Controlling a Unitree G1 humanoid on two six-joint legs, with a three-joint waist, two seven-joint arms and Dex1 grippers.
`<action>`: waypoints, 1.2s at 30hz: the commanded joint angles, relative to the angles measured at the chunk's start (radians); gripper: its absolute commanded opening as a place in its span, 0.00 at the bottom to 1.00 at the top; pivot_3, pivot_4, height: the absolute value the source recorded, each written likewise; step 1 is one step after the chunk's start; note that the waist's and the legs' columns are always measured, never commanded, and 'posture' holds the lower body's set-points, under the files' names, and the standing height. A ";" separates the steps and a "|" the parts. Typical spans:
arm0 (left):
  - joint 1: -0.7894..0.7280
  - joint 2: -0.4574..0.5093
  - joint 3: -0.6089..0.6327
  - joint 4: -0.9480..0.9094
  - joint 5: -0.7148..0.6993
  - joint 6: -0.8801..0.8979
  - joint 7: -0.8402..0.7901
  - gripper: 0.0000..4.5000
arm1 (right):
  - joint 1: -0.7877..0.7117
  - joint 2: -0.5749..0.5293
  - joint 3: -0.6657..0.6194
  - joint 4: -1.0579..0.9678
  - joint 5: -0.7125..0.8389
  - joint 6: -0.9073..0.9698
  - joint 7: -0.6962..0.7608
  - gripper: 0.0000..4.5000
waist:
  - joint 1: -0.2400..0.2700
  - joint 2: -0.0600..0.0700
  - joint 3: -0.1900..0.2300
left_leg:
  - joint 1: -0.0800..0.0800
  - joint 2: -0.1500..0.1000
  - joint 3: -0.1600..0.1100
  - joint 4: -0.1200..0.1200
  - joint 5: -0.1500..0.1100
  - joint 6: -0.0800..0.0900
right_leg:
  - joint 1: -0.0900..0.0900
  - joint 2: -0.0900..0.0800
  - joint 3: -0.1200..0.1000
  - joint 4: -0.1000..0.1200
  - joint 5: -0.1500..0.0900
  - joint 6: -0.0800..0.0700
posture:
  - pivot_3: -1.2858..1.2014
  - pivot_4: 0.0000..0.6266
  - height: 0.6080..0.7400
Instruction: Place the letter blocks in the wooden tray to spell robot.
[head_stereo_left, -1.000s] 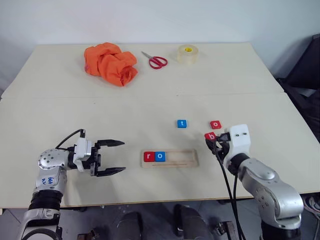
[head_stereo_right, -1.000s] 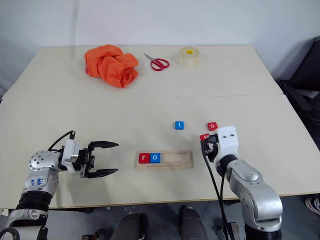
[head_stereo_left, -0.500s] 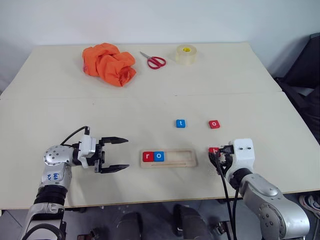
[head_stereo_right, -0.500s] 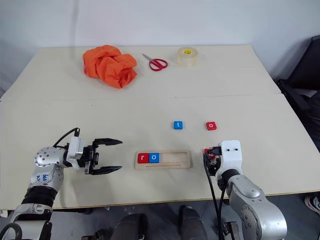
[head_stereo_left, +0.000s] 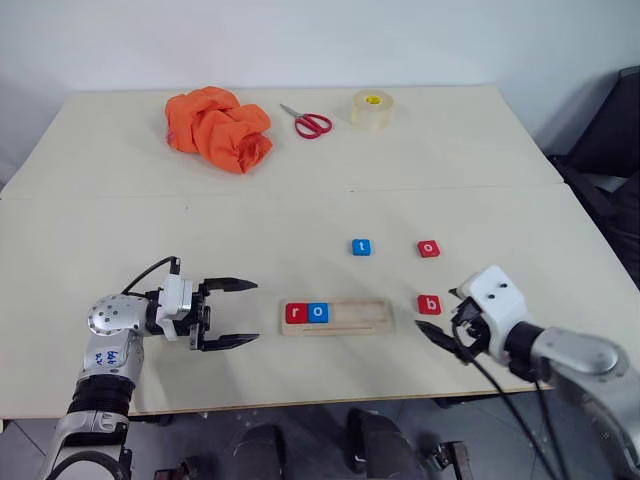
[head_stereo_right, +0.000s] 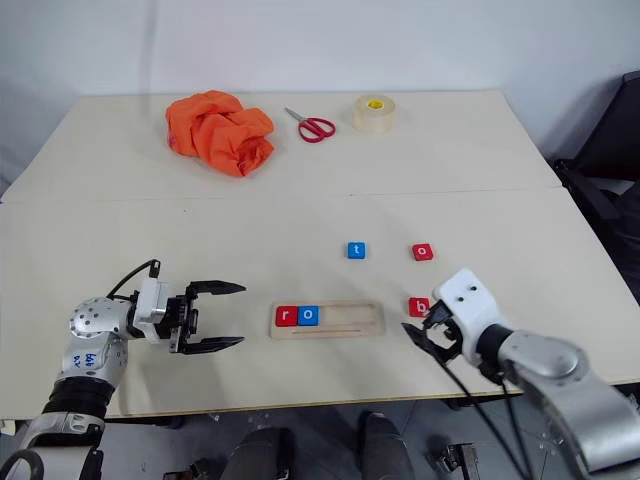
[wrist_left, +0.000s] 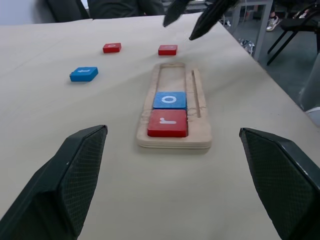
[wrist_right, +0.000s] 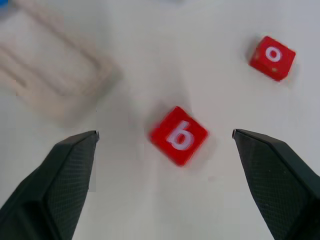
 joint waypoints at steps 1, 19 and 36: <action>0.025 -0.003 0.011 -0.053 -0.023 -0.004 -0.020 1.00 | -0.052 -0.070 0.055 0.123 -0.031 -0.152 0.150 1.00 | 0.001 0.000 0.000 | 0.000 0.000 0.000 0.000 0.000 0.000 | 0.000 0.000 0.000 0.000 0.000 0.000 | 0.52 0.24 1.00; 0.146 0.002 0.051 -0.182 -0.023 0.002 0.057 1.00 | -0.352 -0.066 0.307 0.603 -0.207 -0.474 0.475 0.62 | 0.002 0.000 0.000 | 0.000 0.000 0.001 0.003 0.000 0.000 | 0.000 0.000 0.001 0.002 0.001 0.001 | 0.52 0.24 1.00; 0.072 0.014 0.053 -0.107 -0.010 0.004 0.024 1.00 | -0.591 -0.029 0.379 0.260 -0.102 -0.017 0.471 0.32 | 0.000 0.000 0.000 | 0.000 0.001 0.002 0.003 0.000 -0.001 | -0.003 0.000 0.001 0.006 0.001 -0.001 | 0.52 0.24 1.00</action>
